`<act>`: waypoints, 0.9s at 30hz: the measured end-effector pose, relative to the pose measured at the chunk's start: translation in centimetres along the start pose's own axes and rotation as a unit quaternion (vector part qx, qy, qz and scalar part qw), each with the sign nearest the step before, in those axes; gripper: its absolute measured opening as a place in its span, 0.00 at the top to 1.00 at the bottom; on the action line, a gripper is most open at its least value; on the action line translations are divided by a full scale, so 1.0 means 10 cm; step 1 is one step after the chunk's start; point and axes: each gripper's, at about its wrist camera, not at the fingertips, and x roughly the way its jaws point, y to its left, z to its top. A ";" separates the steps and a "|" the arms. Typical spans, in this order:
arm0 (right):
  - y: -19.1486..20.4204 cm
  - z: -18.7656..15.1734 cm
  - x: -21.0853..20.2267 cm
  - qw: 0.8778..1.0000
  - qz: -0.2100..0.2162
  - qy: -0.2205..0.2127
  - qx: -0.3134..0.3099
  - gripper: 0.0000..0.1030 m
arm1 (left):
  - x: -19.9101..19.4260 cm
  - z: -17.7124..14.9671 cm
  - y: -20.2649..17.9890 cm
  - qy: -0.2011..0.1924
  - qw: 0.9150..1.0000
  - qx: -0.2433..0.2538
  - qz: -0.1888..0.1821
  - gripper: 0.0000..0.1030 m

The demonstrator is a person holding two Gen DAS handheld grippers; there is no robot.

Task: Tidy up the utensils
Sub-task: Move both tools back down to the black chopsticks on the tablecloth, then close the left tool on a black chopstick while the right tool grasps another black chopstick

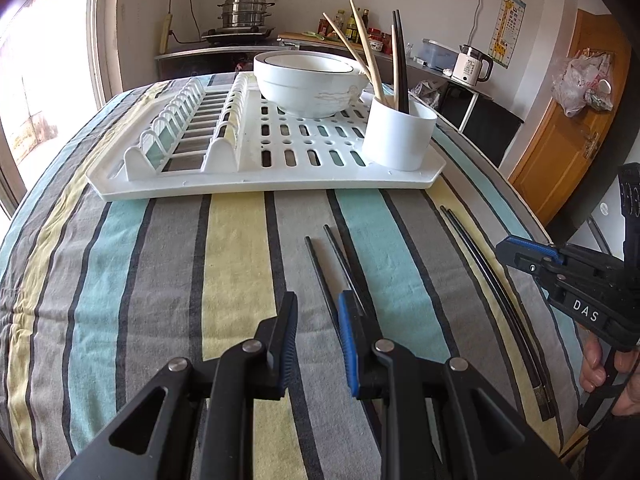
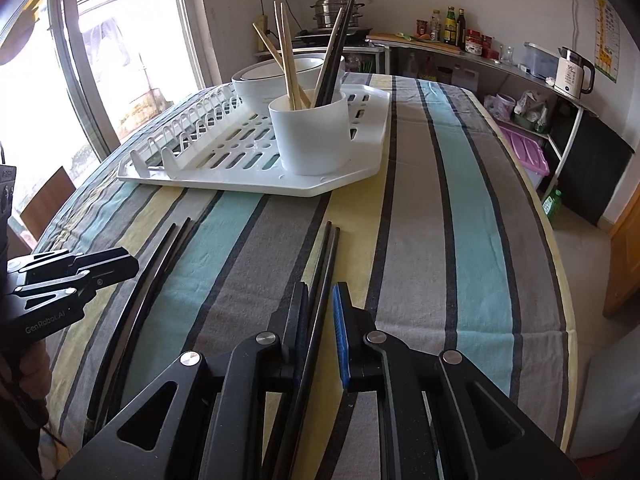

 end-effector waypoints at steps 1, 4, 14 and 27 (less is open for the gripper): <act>-0.01 0.01 0.03 1.000 -0.001 0.003 0.000 0.87 | 0.01 0.00 0.00 0.001 1.000 -0.001 0.000 0.79; -0.02 0.04 0.09 1.000 -0.005 0.009 0.000 0.87 | 0.05 0.01 0.00 0.005 1.000 -0.001 0.000 0.79; -0.02 0.10 0.20 1.000 -0.016 0.020 -0.010 0.88 | 0.15 0.04 -0.05 0.015 1.000 0.008 0.013 0.78; 0.02 0.14 0.28 0.999 -0.030 0.034 -0.013 0.88 | 0.19 0.07 -0.21 0.016 0.998 0.039 0.054 0.77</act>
